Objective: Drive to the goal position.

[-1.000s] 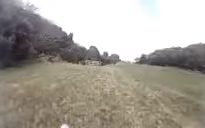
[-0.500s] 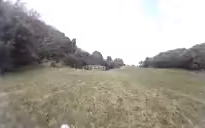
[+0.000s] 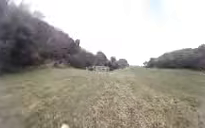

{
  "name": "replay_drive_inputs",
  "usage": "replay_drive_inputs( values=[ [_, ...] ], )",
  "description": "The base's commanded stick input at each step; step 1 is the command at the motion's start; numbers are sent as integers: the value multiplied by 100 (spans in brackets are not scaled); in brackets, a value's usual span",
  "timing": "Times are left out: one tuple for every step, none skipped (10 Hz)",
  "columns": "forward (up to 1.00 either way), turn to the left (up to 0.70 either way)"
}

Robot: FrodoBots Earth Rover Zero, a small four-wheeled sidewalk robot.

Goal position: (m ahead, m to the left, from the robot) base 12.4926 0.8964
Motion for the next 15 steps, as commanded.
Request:
replay_drive_inputs(
  values=[
    [100, 0],
    [100, 0],
    [100, 0],
    [100, 0],
    [100, 0],
    [100, 0],
    [100, 0],
    [100, 0],
    [100, 0],
    [100, -5],
    [100, -17],
    [100, -40],
    [100, -40],
    [100, -40],
    [100, -40]
  ],
)
